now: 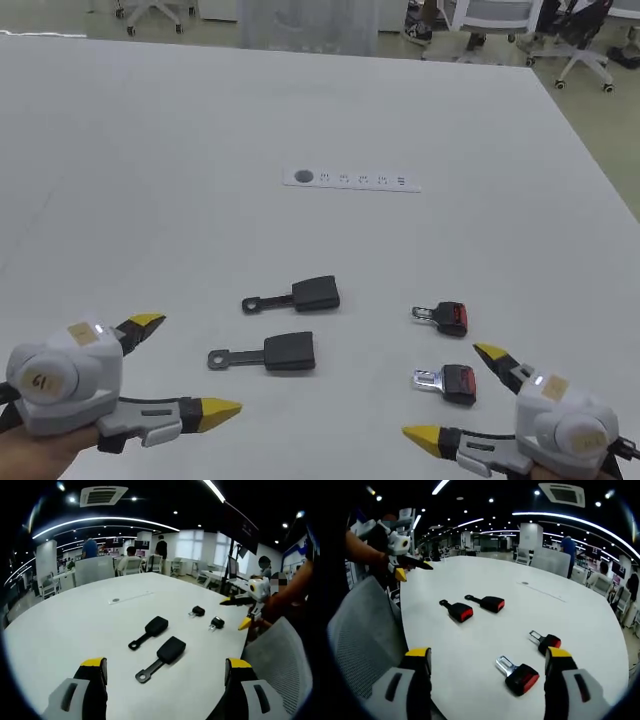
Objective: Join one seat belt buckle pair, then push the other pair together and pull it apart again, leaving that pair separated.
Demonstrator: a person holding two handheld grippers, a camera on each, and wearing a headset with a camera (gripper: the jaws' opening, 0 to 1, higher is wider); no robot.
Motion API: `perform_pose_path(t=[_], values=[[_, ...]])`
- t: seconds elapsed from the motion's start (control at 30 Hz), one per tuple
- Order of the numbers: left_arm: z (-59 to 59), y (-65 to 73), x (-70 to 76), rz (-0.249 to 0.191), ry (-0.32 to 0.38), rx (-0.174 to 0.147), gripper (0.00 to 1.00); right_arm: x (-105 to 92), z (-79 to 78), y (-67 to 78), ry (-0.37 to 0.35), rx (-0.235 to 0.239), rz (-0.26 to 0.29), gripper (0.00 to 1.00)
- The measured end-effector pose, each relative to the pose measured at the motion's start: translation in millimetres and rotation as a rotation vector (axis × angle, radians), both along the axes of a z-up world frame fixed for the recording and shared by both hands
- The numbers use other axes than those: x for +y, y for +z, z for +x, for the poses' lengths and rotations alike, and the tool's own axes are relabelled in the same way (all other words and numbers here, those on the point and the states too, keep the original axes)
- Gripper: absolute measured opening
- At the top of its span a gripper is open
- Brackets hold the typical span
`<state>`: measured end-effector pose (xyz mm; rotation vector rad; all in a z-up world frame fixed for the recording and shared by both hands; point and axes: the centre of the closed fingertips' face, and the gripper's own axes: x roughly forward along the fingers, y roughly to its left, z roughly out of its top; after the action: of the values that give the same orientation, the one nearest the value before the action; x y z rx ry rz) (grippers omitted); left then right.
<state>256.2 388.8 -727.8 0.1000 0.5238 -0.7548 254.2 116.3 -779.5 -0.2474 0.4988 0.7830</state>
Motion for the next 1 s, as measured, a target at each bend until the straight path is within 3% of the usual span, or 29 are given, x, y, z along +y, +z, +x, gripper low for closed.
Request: perform_pose_path(t=[1.0], values=[[2.8, 3.0, -4.1, 0.003, 0.003, -0.006, 1.00, -11.1, -2.4, -1.6, -0.024, -0.006, -0.005, 0.95]])
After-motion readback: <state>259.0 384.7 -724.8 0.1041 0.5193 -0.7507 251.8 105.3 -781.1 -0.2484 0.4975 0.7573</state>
